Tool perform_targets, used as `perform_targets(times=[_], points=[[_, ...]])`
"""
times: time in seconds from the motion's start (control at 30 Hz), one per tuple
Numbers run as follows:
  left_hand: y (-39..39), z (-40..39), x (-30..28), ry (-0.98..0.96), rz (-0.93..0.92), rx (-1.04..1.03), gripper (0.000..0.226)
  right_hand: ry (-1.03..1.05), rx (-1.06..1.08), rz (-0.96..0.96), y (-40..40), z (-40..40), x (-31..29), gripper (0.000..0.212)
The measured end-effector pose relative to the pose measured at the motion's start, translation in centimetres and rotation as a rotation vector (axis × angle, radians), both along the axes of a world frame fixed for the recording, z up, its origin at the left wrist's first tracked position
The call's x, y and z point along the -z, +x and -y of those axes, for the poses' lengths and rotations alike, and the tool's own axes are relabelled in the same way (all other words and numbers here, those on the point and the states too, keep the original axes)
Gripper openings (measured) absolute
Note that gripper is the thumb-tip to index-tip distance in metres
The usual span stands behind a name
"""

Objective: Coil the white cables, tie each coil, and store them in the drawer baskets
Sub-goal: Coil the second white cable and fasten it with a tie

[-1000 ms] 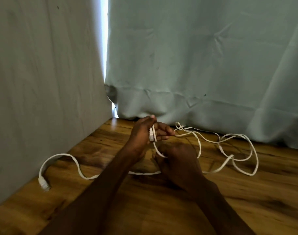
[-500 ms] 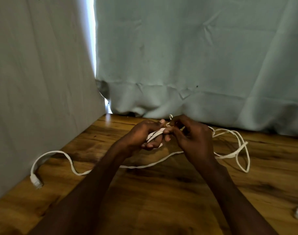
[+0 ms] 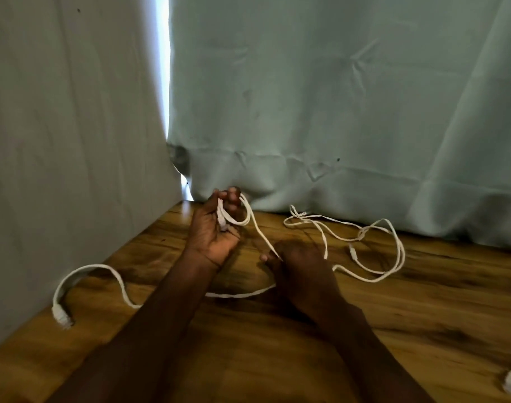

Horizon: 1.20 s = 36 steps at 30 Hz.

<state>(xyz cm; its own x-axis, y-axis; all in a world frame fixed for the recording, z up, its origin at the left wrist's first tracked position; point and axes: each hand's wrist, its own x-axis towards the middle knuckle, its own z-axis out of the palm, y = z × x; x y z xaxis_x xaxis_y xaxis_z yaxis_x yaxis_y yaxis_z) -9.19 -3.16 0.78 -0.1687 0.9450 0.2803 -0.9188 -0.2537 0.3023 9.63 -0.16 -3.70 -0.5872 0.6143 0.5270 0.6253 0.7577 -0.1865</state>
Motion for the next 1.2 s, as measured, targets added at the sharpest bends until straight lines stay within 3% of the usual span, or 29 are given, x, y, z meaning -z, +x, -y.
perform_targets(times=[0.07,0.17,0.23,0.3,0.37,0.5,0.6,0.73,0.83,0.97,1.07,1.13,1.2], points=[[0.4,-0.1,-0.1,-0.050,-0.206,-0.151,0.036,0.085,-0.070,0.016,-0.9,1.0,0.4,0.034],[2.4,-0.5,0.6,-0.124,-0.764,-0.271,0.042,0.195,-0.157,0.008,-1.6,2.2,0.4,0.028],[2.9,-0.7,1.7,-0.181,-1.176,-0.511,0.043,0.290,-0.161,-0.127,-1.3,2.2,-0.5,0.021],[3.2,-0.7,2.2,-0.162,-1.439,-0.656,0.042,0.264,-0.112,-0.235,-0.4,1.9,-1.8,0.023],[3.4,-0.3,2.0,-0.146,-1.401,-0.493,0.044,0.164,-0.089,-0.333,0.7,0.8,-2.6,0.024],[4.1,0.2,0.9,-0.102,-1.272,-0.083,0.035,-0.109,-0.167,-0.738,2.0,-0.9,-3.1,0.006],[4.2,0.7,0.6,-0.073,-1.085,0.162,0.035,-0.178,-0.174,-0.844,2.2,-1.5,-2.9,0.008],[4.2,0.8,0.5,-0.003,-0.826,0.316,0.040,-0.251,-0.121,-0.719,2.0,-1.9,-2.0,0.026],[4.0,0.2,0.6,0.005,-0.691,0.322,0.039,-0.150,-0.043,-0.692,1.4,-1.6,-1.5,0.027],[4.5,0.0,0.8,0.003,-0.758,0.338,0.038,-0.028,0.154,-0.799,1.7,-2.0,-1.6,0.025],[4.8,0.4,0.5,0.009,-0.778,0.366,0.036,-0.034,0.150,-0.767,2.0,-2.1,-1.6,0.027],[4.3,0.4,0.3,0.010,-0.666,0.343,0.033,-0.023,0.114,-0.675,1.9,-1.9,-1.4,0.037],[3.0,0.0,0.4,0.055,-0.478,0.308,0.032,0.009,0.137,-0.437,1.7,-1.7,-1.1,0.050]])
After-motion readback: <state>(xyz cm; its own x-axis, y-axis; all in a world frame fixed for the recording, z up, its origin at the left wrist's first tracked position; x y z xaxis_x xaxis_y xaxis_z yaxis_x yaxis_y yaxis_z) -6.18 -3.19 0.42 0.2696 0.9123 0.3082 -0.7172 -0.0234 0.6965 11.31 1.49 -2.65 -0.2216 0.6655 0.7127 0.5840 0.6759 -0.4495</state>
